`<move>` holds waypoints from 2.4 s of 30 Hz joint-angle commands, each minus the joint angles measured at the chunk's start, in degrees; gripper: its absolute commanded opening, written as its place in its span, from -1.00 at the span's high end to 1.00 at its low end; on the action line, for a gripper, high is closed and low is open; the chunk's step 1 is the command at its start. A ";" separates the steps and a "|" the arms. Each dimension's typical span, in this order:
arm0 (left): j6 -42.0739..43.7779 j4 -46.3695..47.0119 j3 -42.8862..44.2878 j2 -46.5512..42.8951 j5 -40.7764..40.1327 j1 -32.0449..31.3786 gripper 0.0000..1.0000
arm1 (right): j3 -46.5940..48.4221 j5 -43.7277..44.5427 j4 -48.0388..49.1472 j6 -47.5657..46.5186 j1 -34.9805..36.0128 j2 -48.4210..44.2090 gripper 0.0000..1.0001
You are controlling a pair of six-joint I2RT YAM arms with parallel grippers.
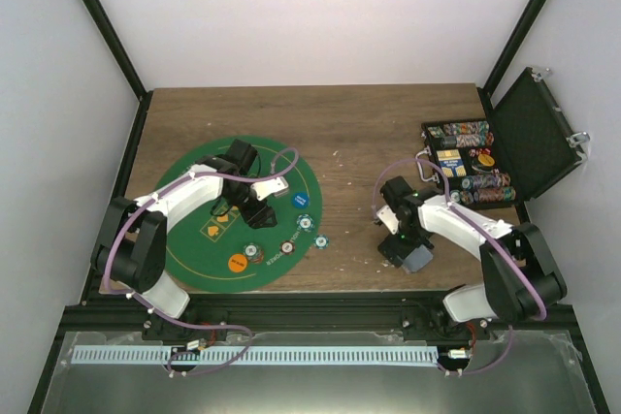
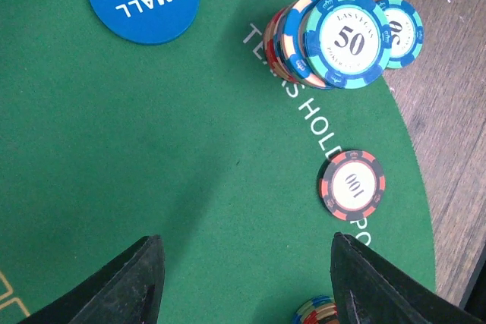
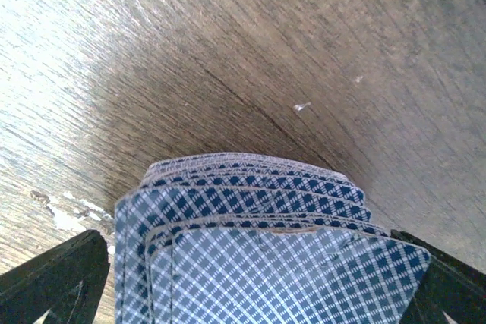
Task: Distribute texas hold em gaming equipment
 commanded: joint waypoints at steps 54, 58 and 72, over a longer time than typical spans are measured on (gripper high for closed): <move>1.56 -2.74 1.60 -3.33 3.03 8.85 -0.25 | 19.58 2.16 4.89 -4.35 0.32 27.61 0.14; 1.31 -2.65 0.97 -3.80 2.91 10.67 -0.25 | 24.42 1.67 7.33 -6.51 1.13 30.99 0.14; 1.65 -3.69 1.82 -4.04 2.96 11.47 -0.25 | 31.39 -0.99 12.22 -13.00 5.51 34.77 -0.68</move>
